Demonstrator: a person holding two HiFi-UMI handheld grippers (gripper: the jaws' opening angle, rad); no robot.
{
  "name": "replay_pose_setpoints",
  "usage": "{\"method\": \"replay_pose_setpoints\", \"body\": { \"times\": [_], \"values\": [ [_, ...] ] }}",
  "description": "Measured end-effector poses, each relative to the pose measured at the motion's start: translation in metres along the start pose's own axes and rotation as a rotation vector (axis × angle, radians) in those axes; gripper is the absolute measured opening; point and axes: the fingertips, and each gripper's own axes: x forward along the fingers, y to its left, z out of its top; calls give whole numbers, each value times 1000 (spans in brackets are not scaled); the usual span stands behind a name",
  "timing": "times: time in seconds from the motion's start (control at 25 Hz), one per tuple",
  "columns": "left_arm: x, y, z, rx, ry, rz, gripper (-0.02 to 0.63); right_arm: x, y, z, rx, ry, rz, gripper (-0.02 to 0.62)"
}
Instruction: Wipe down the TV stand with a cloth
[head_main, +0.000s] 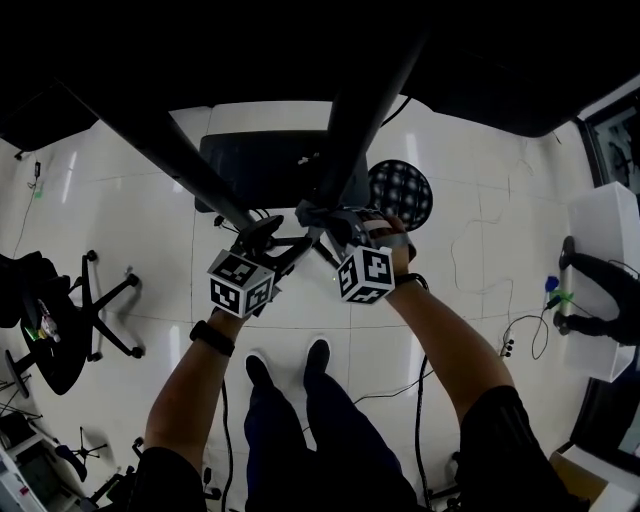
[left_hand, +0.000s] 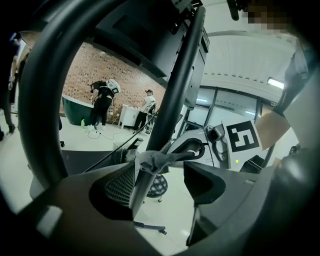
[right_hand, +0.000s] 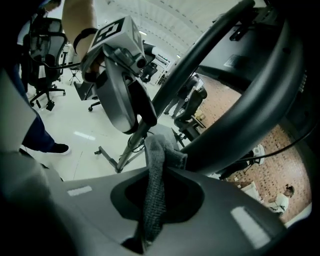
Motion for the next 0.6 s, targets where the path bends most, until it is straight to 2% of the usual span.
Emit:
{"method": "replay_pose_setpoints", "body": {
  "times": [0.2,0.6],
  "values": [
    [18,10,-29,-24,23,3,330,32,29,-26,5,34,66,15],
    [25,22,-76,-76,50,18,330,72,64,-56,-11,108,111,15]
  ]
}}
